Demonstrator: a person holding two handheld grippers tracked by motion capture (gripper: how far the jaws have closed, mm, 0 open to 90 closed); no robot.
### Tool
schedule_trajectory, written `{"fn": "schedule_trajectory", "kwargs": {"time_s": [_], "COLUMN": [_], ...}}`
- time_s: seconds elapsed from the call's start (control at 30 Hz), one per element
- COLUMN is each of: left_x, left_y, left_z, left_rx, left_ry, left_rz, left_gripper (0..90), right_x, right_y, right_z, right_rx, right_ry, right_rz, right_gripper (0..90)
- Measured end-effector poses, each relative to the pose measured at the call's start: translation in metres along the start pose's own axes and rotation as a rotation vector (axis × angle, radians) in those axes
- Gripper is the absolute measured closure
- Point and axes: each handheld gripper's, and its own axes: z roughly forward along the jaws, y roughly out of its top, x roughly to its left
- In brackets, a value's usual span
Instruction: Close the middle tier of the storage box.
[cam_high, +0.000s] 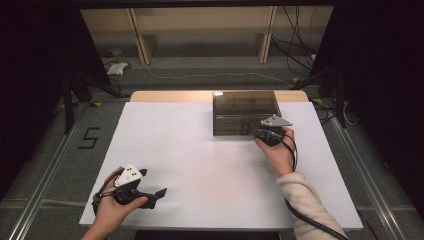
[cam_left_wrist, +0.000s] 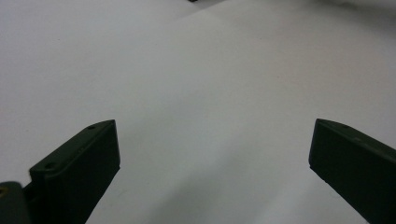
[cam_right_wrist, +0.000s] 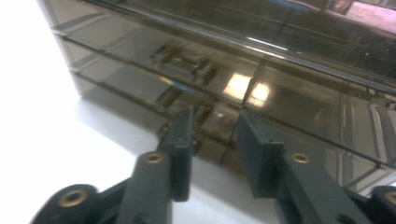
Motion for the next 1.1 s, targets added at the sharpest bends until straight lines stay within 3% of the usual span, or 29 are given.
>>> {"fn": "schedule_trajectory", "kwargs": {"time_s": [0.27,0.7,0.87,1.1], "left_x": [0.000,0.000,0.000,0.000], "left_y": [0.000,0.000,0.000,-0.001], "left_z": [-0.001,-0.001,-0.001,-0.001], "left_rx": [-0.001,0.006,0.006,0.004], "left_ry": [0.003,0.005,0.007,0.009], "left_rz": [0.001,0.004,0.004,0.002], "left_gripper": [1.7,1.9,1.8,1.8], "right_x": [0.005,0.015,0.018,0.023], "right_y": [-0.005,-0.022,-0.033,-0.045], "right_z": [-0.022,-0.054,-0.064,-0.081], "right_rx": [-0.015,-0.045,-0.031,-0.018], "right_ry": [0.077,0.175,0.211,0.224], "right_rz": [0.004,0.011,-0.012,-0.043], "right_gripper": [47.5,33.1,29.8,29.7]}}
